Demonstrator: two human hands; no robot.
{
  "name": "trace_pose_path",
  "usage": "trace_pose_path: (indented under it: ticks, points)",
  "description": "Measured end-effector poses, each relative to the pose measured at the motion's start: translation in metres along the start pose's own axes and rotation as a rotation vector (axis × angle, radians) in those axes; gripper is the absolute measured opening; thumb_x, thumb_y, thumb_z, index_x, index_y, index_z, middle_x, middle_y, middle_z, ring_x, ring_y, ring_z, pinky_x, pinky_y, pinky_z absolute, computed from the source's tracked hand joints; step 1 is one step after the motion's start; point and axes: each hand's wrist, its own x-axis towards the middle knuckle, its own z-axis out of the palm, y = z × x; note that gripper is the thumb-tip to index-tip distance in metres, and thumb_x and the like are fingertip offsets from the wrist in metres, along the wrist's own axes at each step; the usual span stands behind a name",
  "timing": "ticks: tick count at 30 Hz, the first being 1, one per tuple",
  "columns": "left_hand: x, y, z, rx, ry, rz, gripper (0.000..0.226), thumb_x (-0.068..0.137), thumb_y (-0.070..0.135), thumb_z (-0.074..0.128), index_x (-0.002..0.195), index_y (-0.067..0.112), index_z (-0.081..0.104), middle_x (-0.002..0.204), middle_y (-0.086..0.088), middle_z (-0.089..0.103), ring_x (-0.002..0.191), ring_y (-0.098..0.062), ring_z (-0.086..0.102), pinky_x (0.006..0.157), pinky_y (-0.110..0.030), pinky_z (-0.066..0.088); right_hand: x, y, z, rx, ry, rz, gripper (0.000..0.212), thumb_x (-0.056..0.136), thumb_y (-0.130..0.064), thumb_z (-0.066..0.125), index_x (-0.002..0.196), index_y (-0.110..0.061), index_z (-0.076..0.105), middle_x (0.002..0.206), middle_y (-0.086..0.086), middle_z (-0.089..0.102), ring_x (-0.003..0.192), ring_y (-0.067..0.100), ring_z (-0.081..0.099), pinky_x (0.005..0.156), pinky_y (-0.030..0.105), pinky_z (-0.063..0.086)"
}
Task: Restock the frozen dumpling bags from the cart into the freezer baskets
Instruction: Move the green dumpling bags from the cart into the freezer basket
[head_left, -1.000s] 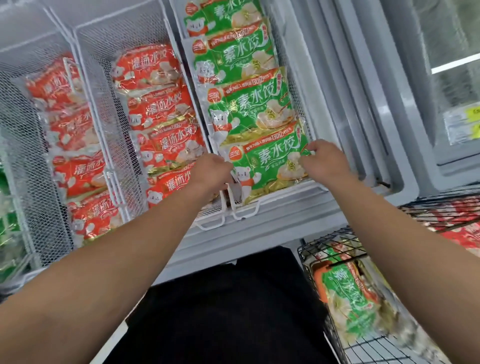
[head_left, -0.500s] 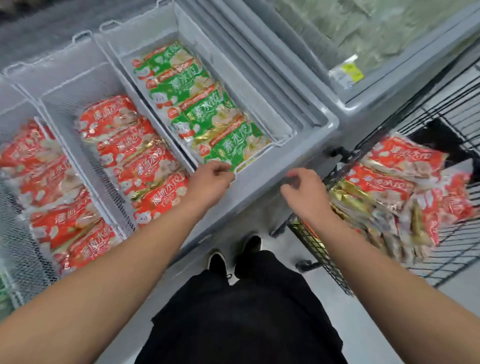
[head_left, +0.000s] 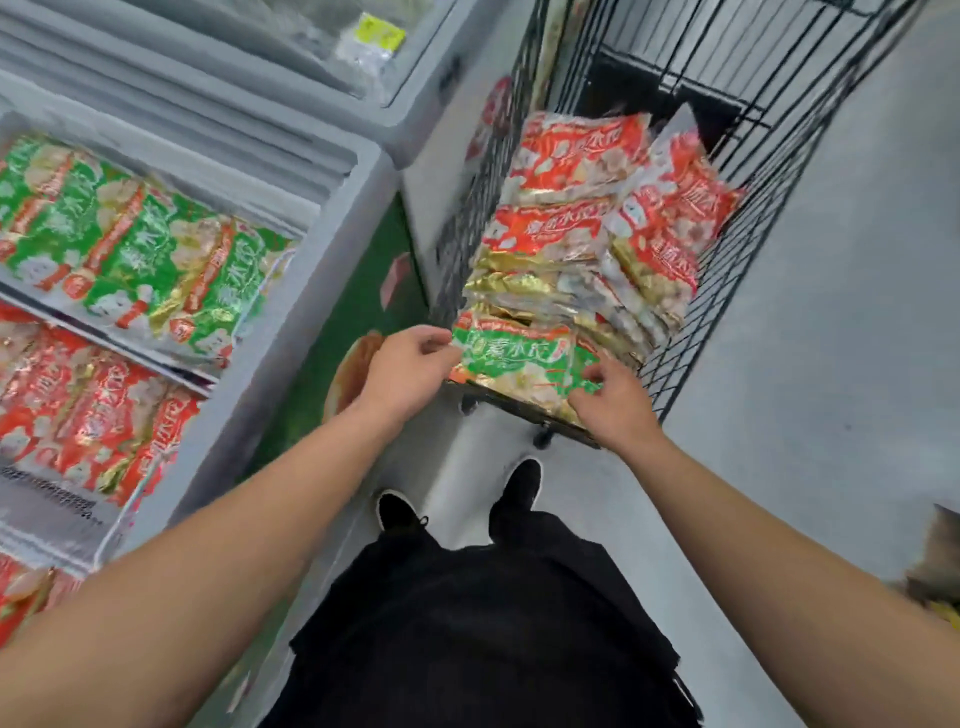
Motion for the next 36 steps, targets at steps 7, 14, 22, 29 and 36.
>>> trace_pose_path:
  ticks: [7, 14, 22, 29, 36]
  points:
    - [0.021, 0.024, 0.079, 0.127, -0.088, -0.03, 0.039, 0.085, 0.033, 0.066, 0.121, 0.017, 0.066, 0.116, -0.005, 0.07, 0.105, -0.023, 0.067, 0.096, -0.046, 0.054, 0.024, 0.067, -0.038, 0.023, -0.028, 0.093, 0.042, 0.088, -0.025, 0.062, 0.128, -0.011, 0.06, 0.134, 0.008, 0.059, 0.12, 0.026, 0.055, 0.09, 0.027, 0.04]
    - [0.047, 0.02, 0.102, 0.187, -0.117, -0.081, 0.044, 0.089, 0.038, 0.068, 0.127, 0.018, 0.063, 0.124, 0.001, 0.065, 0.111, -0.02, 0.064, 0.101, -0.046, 0.051, 0.048, 0.073, -0.019, 0.091, -0.098, 0.134, 0.041, 0.091, -0.021, 0.061, 0.13, -0.009, 0.055, 0.13, 0.007, 0.059, 0.118, 0.024, 0.055, 0.086, 0.024, 0.036]
    - [0.111, 0.002, 0.108, 0.23, -0.133, -0.172, 0.04, 0.089, 0.035, 0.066, 0.127, 0.019, 0.063, 0.124, 0.003, 0.065, 0.113, -0.017, 0.06, 0.104, -0.041, 0.048, 0.106, 0.067, 0.027, 0.145, -0.228, 0.276, 0.052, 0.092, -0.021, 0.061, 0.14, -0.007, 0.046, 0.136, 0.007, 0.054, 0.118, 0.025, 0.055, 0.09, 0.029, 0.043]
    - [0.154, -0.015, 0.108, 0.266, -0.173, -0.233, 0.043, 0.092, 0.031, 0.063, 0.133, 0.018, 0.06, 0.133, 0.003, 0.06, 0.123, -0.017, 0.055, 0.109, -0.039, 0.042, 0.16, 0.064, 0.073, 0.463, -0.196, 0.639, 0.045, 0.09, -0.019, 0.062, 0.133, -0.007, 0.054, 0.124, 0.013, 0.06, 0.105, 0.025, 0.058, 0.089, 0.033, 0.047]
    - [0.18, -0.024, 0.107, 0.274, -0.13, -0.285, 0.039, 0.095, 0.031, 0.059, 0.132, 0.018, 0.06, 0.137, 0.002, 0.058, 0.119, -0.018, 0.056, 0.106, -0.033, 0.042, 0.174, 0.067, 0.081, 0.726, -0.112, 0.752, 0.007, 0.089, -0.012, 0.064, 0.094, -0.01, 0.068, 0.105, 0.011, 0.073, 0.095, 0.029, 0.07, 0.089, 0.048, 0.057]
